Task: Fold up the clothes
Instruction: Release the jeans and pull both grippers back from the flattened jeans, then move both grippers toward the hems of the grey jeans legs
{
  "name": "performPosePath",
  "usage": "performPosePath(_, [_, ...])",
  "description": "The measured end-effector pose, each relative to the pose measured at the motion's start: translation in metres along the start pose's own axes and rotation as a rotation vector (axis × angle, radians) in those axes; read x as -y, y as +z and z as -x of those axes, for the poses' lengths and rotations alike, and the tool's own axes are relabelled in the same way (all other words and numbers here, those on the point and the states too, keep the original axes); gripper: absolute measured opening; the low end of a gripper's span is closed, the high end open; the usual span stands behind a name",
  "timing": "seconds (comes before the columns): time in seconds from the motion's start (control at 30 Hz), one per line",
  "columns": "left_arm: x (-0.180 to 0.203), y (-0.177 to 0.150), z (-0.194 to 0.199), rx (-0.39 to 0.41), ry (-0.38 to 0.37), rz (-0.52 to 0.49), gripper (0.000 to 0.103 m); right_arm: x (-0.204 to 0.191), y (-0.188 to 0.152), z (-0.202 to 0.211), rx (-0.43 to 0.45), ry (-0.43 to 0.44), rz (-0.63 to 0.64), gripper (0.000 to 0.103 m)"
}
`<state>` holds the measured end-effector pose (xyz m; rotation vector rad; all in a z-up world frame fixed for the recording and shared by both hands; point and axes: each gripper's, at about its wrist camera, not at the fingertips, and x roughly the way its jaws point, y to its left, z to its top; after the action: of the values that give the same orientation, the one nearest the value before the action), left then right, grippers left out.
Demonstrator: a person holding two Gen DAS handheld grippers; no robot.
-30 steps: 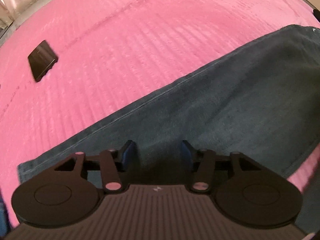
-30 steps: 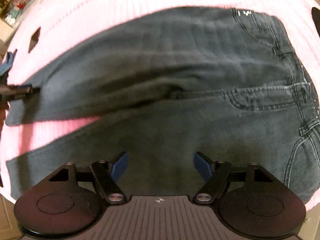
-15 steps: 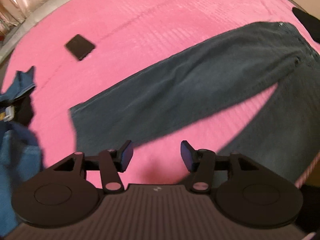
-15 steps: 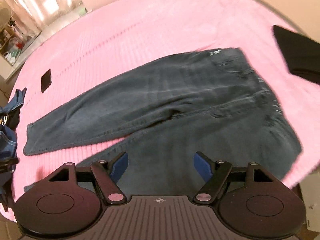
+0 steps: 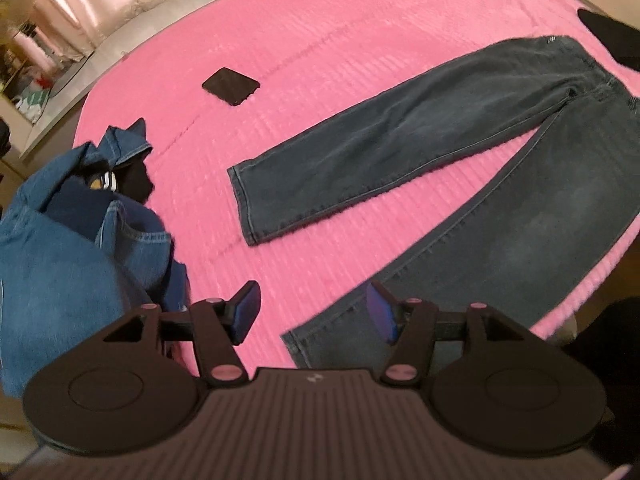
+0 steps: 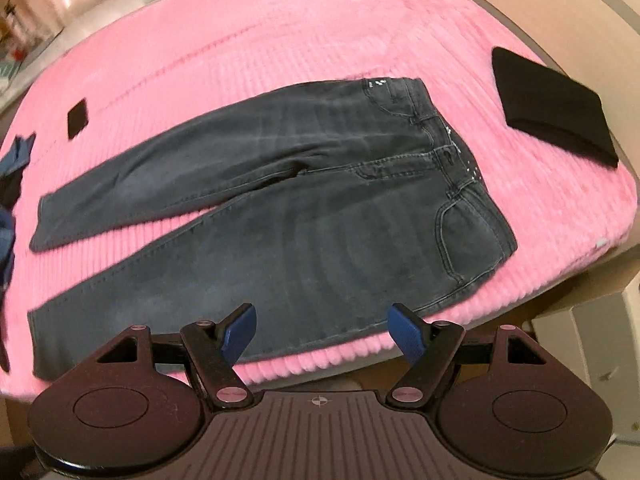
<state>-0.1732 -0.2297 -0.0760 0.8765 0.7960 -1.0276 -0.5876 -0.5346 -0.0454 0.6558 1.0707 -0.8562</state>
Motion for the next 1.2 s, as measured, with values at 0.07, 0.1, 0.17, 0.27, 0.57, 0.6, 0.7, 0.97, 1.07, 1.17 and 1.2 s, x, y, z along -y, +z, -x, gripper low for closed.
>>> performPosePath(0.07, [0.008,-0.005,0.007,0.000,0.002,0.025,0.060,0.000,0.002,0.001,-0.002,0.008,0.030,0.076])
performPosePath(0.1, [0.013,-0.007,0.010,-0.001,-0.001,0.042,0.061,0.001,0.003,0.001,-0.003,0.014,0.045,0.076])
performPosePath(0.17, [0.021,-0.011,0.014,-0.002,-0.006,0.078,0.062,0.003,0.005,-0.001,-0.011,0.027,0.073,0.076])
performPosePath(0.27, [0.038,-0.015,0.018,-0.020,0.005,0.120,0.063,0.010,0.004,-0.004,-0.036,0.044,0.118,0.076])
performPosePath(0.57, [0.098,-0.011,0.027,-0.058,-0.001,0.114,0.065,0.041,-0.009,-0.014,-0.104,0.072,0.199,0.076])
performPosePath(0.6, [0.104,-0.011,0.028,-0.061,-0.003,0.112,0.066,0.043,-0.010,-0.015,-0.109,0.075,0.199,0.076])
performPosePath(0.7, [0.115,-0.007,0.030,-0.061,-0.008,0.110,0.065,0.049,-0.011,-0.015,-0.113,0.082,0.198,0.076])
performPosePath(0.97, [0.119,0.000,0.032,-0.053,0.000,0.098,0.066,0.052,-0.010,-0.016,-0.110,0.089,0.182,0.076])
performPosePath(1.07, [0.116,0.002,0.030,-0.053,0.005,0.094,0.066,0.051,-0.011,-0.017,-0.109,0.093,0.172,0.076])
performPosePath(1.17, [0.112,0.005,0.028,-0.052,0.007,0.091,0.066,0.048,-0.009,-0.018,-0.111,0.096,0.171,0.076])
performPosePath(1.2, [0.111,0.006,0.027,-0.051,0.006,0.091,0.066,0.046,-0.009,-0.019,-0.112,0.096,0.170,0.076])
